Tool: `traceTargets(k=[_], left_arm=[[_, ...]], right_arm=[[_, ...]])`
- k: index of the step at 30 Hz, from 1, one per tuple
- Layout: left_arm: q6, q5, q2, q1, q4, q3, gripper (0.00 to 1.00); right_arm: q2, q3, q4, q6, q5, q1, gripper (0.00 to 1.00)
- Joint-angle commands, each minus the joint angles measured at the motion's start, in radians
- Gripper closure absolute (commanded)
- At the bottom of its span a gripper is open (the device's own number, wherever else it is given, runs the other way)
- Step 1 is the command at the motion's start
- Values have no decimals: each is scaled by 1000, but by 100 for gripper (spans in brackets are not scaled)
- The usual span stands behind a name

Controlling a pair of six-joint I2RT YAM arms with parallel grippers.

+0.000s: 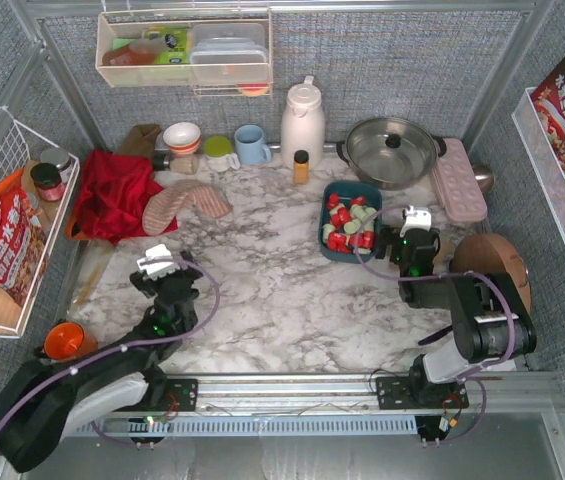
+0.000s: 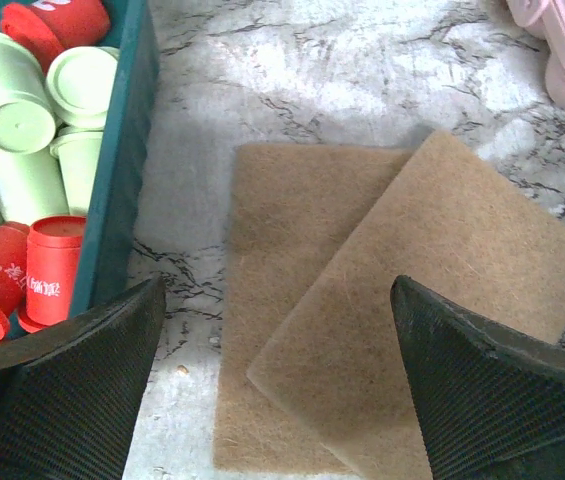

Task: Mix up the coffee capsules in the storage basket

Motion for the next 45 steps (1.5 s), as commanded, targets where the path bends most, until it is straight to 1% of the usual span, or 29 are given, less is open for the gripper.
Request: traceTargets(k=[1,5,7,8,10,11,12,13,15,16,17,18,19,21,22,23,24,26,27,28,29,30,32,35,38,39,41,43,45], left_arm=[[100,80,128,96,195,64,1],[309,76,270,158,320,119,0],[393,40,341,193,322,156,0],[410,35,375,211,320,163,0],[400,51,446,253,380,130,0],[374,67,482,278,425,99,0],[401,77,528,299,534,73,0],[419,33,553,293,590,76,0],[414,66,565,294,559,94,0],[420,100,567,298,576,95,0],[430,137,574,306,633,85,0],[450,186,591,320,732,61,0],[480,268,619,339,828,35,1],[570,285,707,357,979,23,0],[597,336,765,373,1059,17,0],[617,324,805,382,1134,15,0],[614,316,811,387,1153,11,0],[542,324,770,405,1156,-45,0],[488,387,737,455,1156,-83,2],[407,487,702,521,1156,-121,3],[321,613,699,622,1157,-145,2],[262,705,713,697,1153,-137,1],[199,744,737,761,1139,-107,1],[180,753,716,775,1059,-73,1],[161,695,677,774,687,82,1],[159,674,666,770,643,102,1],[184,732,649,765,687,69,1],[214,787,693,767,739,78,1],[203,789,663,767,679,80,1]], right_arm=[[-4,12,-20,-13,-57,0,1],[-4,12,-20,-11,-58,0,1],[-5,13,-20,-11,-58,0,1],[-4,13,-20,-12,-58,0,1],[-4,13,-19,-12,-58,0,1],[-4,12,-19,-13,-58,0,1],[-5,12,-20,-13,-58,0,1],[-5,13,-19,-13,-58,1,1],[-4,12,-20,-13,-57,1,1],[-4,11,-19,-13,-56,2,1],[-5,12,-20,-13,-56,1,1],[-5,12,-20,-13,-56,1,1],[-5,12,-19,-13,-56,2,1],[-4,12,-19,-13,-56,1,1],[-4,13,-19,-14,-56,1,1],[-5,12,-20,-14,-55,2,1],[-4,13,-20,-14,-55,3,1],[-5,11,-19,-14,-55,3,1],[-4,12,-21,-14,-54,3,1],[-4,13,-21,-14,-53,3,1],[-4,13,-19,-14,-53,5,1],[-4,13,-20,-14,-53,4,1],[-5,12,-20,-15,-53,5,1],[-5,11,-19,-16,-52,4,1],[-4,13,-19,-15,-54,5,1],[-4,11,-19,-14,-53,4,1],[-5,13,-20,-14,-54,4,1],[-5,13,-19,-14,-53,5,1],[-4,12,-20,-14,-54,4,1]])
